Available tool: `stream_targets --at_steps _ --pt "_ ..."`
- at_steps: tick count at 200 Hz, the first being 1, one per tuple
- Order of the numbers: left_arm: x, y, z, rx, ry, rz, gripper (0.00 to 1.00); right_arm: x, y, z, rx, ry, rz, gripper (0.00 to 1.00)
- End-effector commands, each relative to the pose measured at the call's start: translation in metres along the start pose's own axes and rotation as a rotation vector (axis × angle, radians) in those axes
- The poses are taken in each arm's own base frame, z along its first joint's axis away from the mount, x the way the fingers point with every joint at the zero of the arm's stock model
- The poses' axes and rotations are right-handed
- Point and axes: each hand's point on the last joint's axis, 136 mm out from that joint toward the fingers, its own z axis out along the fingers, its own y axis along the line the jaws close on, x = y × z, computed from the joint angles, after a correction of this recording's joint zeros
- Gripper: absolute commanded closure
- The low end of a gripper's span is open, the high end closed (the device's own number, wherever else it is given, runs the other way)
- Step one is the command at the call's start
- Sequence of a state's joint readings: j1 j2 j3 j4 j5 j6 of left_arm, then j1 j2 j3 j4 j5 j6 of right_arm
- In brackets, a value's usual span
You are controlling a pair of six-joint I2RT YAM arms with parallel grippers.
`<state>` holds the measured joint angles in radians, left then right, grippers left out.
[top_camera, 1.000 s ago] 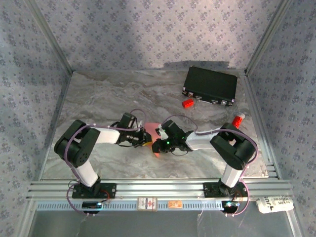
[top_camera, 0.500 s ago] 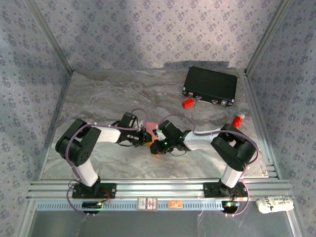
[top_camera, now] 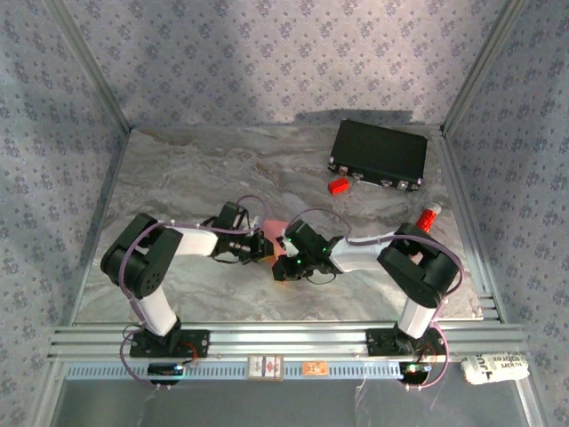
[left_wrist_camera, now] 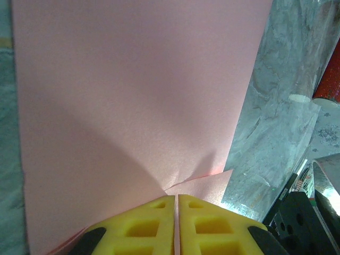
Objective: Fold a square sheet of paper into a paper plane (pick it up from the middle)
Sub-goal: Third fold the triangle at the center of the table.
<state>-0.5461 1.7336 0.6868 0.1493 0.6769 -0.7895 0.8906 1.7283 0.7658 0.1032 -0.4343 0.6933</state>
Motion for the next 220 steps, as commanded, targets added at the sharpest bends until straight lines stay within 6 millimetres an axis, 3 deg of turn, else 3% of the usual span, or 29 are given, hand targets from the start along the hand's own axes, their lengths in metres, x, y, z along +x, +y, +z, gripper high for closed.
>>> stream_targets --at_steps 1,67,220 --pt "0.016 0.034 0.007 -0.117 0.051 -0.056 0.90 0.011 -0.007 0.001 0.004 0.024 0.035 0.90" --pt "0.019 0.042 0.006 -0.149 0.055 -0.061 0.92 0.018 -0.008 -0.005 0.001 0.022 0.046 0.89" --pt "0.019 0.046 0.006 -0.163 0.055 -0.072 0.93 0.057 -0.022 -0.016 0.037 0.108 0.028 0.87"
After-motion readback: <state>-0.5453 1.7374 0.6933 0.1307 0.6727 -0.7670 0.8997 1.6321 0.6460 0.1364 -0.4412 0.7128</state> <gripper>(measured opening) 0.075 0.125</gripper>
